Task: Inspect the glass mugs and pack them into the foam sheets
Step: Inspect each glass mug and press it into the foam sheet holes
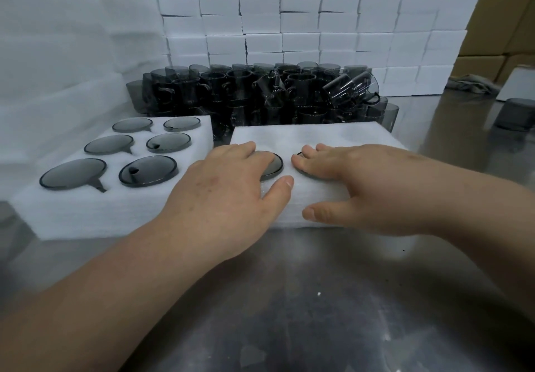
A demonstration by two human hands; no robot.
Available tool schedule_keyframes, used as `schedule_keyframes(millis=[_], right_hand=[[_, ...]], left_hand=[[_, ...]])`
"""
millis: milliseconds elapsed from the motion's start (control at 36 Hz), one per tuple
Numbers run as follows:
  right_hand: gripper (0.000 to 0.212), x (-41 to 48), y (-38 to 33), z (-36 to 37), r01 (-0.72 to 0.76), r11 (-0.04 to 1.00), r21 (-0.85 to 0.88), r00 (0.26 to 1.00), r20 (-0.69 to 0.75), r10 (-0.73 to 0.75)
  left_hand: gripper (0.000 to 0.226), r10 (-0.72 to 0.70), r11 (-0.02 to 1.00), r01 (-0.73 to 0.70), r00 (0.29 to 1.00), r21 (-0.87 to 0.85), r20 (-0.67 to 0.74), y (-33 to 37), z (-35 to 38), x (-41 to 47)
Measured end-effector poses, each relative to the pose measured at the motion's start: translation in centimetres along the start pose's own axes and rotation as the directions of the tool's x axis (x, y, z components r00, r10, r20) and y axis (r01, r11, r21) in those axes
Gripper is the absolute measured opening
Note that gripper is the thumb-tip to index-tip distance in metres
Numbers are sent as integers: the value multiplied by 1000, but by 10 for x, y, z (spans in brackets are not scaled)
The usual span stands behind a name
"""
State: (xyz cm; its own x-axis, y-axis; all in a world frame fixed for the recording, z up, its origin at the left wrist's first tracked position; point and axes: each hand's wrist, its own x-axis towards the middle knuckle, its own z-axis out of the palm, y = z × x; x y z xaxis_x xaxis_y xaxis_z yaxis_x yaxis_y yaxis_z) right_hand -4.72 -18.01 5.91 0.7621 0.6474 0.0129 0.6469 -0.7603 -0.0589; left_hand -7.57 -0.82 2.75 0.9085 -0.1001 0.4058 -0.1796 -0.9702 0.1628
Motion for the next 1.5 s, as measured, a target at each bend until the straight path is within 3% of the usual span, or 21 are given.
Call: schedule_keyframes(millis=[111, 306, 417, 584, 639, 750, 834, 1056, 1278, 1501], right_hand=[[90, -3, -3, 3, 11, 998, -60, 1000, -14, -12], [74, -3, 0, 1, 4, 995, -98, 992, -127, -16], [62, 1, 1, 3, -23, 999, -49, 965, -260, 9], [48, 4, 7, 3, -107, 976, 188, 840, -508, 190], [55, 6, 14, 5, -165, 976, 145, 849, -482, 215], [64, 7, 17, 9, -149, 983, 103, 856, -484, 180], [59, 5, 17, 5, -116, 991, 74, 805, -578, 137], [42, 7, 13, 7, -105, 994, 18, 773, -627, 93], [29, 9, 15, 8, -100, 995, -12, 762, -644, 69], [31, 10, 17, 9, -108, 994, 16, 755, -649, 93]], left_hand=[[63, 0, 1000, 0, 1000, -10, -3, -1, 1, 0], [70, 7, 1000, -7, 1000, -2, 11, 1, -1, -2], [72, 45, 999, -45, 999, -12, 12, 0, -3, -2], [41, 100, 993, -99, 995, -61, 20, 0, -3, 0], [28, 143, 986, -142, 990, -86, 5, 0, -5, 0], [35, 237, 969, -242, 967, -55, -94, 0, -5, -1], [43, 268, 963, -271, 952, 0, -147, 1, -4, -1], [62, 290, 955, -277, 948, 106, -133, 2, -2, -1], [56, 244, 968, -232, 961, 98, -128, 1, 0, -2], [51, 231, 973, -227, 961, 39, -152, 2, 0, -2]])
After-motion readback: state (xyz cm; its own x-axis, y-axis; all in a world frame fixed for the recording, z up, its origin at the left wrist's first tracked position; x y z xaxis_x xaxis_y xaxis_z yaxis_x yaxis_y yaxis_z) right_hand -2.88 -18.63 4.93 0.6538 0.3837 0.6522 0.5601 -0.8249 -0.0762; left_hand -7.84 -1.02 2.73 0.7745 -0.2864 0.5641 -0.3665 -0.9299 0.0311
